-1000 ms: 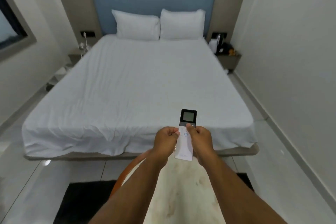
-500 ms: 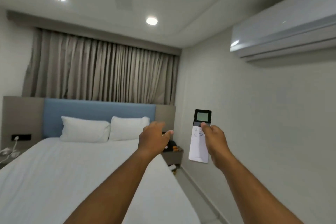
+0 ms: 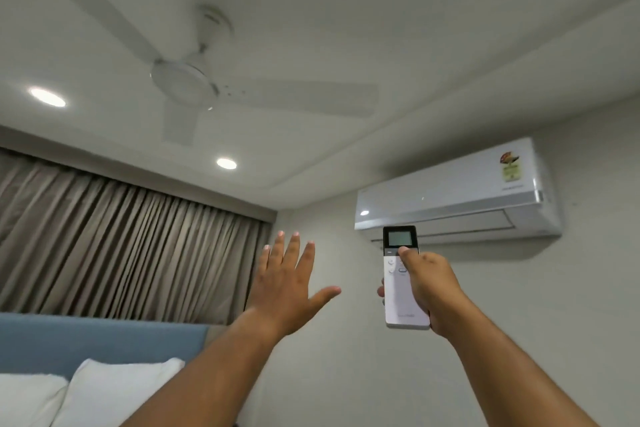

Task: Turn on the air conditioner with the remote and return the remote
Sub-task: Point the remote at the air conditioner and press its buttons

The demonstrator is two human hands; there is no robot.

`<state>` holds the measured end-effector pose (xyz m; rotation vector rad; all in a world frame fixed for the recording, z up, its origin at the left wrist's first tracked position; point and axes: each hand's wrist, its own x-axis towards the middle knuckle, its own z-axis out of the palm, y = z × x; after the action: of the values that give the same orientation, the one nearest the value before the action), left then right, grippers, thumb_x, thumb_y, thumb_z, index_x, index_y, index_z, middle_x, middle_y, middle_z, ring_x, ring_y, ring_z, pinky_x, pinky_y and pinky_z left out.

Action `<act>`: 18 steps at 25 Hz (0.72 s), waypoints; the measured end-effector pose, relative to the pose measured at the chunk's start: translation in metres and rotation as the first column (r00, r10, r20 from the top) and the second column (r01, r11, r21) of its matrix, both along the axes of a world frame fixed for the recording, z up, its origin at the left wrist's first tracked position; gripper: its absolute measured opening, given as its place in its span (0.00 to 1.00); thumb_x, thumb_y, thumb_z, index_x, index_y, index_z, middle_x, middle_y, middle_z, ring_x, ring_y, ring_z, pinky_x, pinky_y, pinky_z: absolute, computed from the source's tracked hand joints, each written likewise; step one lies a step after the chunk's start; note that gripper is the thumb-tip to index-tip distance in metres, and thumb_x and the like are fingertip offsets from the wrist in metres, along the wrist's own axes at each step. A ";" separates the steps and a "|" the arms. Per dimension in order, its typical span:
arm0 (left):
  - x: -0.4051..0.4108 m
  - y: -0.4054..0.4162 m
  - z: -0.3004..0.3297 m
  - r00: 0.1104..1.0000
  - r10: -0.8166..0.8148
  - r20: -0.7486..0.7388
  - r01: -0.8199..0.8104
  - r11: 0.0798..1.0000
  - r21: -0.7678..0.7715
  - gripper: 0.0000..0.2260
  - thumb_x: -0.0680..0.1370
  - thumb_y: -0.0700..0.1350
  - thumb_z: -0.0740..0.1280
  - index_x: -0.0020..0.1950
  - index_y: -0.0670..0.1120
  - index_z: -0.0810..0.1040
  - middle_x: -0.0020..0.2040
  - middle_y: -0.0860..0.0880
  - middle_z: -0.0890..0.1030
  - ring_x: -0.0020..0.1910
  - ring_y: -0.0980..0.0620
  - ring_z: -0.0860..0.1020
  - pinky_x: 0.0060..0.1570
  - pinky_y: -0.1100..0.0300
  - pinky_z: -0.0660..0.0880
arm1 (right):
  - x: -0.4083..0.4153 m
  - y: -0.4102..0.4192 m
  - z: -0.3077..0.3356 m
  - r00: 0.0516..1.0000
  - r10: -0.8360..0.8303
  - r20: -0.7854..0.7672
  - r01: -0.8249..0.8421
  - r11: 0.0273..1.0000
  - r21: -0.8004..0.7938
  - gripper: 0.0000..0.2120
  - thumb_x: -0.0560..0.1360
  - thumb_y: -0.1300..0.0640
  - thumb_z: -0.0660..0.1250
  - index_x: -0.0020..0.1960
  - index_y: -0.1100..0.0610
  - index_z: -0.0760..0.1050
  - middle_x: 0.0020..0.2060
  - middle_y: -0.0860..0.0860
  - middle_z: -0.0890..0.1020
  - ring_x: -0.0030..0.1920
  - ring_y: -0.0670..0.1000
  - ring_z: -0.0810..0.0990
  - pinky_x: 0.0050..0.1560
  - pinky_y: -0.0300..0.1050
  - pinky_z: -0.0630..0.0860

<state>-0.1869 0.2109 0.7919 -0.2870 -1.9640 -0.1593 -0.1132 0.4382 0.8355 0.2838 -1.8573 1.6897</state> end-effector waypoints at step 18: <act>0.025 0.075 0.044 0.990 -0.138 -0.002 0.138 0.990 0.032 0.50 0.65 0.79 0.34 0.79 0.50 0.41 0.81 0.45 0.43 0.78 0.44 0.38 0.74 0.46 0.37 | 0.063 0.071 0.029 0.996 -0.077 0.042 0.077 0.997 0.010 0.14 0.71 0.57 0.62 0.55 0.61 0.70 0.30 0.60 0.84 0.29 0.61 0.84 0.35 0.54 0.80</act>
<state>-0.1617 0.2863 0.8357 -0.4021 -1.9398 -0.2801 -0.0502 0.5089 0.8644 0.1785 -1.8817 1.6482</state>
